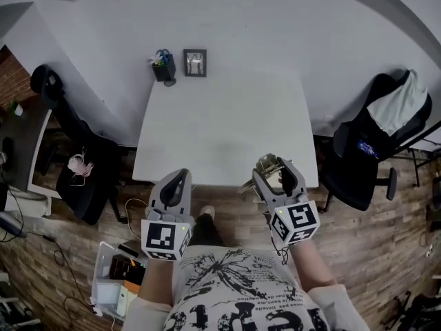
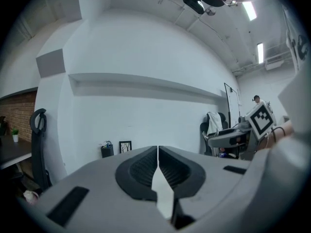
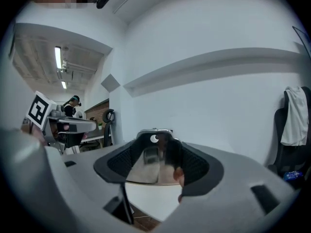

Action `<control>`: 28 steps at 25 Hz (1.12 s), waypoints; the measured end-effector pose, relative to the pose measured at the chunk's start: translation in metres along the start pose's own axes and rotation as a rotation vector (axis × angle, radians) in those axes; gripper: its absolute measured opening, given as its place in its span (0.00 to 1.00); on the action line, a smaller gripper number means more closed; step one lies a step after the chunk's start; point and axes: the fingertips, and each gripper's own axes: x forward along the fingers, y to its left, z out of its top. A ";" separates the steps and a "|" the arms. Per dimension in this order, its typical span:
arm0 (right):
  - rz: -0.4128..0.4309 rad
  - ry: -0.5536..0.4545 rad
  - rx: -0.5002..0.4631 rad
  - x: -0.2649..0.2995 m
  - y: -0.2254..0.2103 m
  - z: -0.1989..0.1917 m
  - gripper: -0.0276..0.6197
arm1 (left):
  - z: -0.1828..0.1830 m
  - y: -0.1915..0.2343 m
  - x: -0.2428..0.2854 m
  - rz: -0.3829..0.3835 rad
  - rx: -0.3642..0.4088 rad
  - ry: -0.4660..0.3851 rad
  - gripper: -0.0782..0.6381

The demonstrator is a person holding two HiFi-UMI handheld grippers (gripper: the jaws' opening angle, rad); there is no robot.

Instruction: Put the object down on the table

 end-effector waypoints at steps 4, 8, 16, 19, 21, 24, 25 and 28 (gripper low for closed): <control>-0.037 0.018 -0.001 0.052 -0.011 0.009 0.47 | 0.011 0.042 0.046 -0.036 0.009 -0.012 0.13; -0.085 0.048 0.025 0.098 -0.019 0.010 0.48 | 0.022 0.078 0.086 -0.075 0.018 -0.024 0.13; -0.128 0.212 0.059 0.180 -0.029 -0.030 0.48 | 0.011 0.129 0.132 -0.114 0.023 -0.005 0.13; -0.119 0.296 0.059 0.210 -0.028 -0.052 0.48 | -0.002 0.145 0.144 -0.131 0.013 0.009 0.13; -0.110 0.351 0.049 0.228 -0.027 -0.069 0.48 | -0.010 0.154 0.152 -0.137 0.007 0.028 0.13; -0.105 0.433 0.042 0.254 -0.030 -0.098 0.48 | -0.024 0.165 0.164 -0.150 -0.009 0.063 0.13; -0.105 0.458 0.042 0.262 -0.032 -0.107 0.48 | -0.030 0.168 0.169 -0.154 -0.012 0.071 0.13; -0.107 0.527 0.047 0.282 -0.039 -0.135 0.48 | -0.049 0.177 0.182 -0.158 -0.009 0.075 0.13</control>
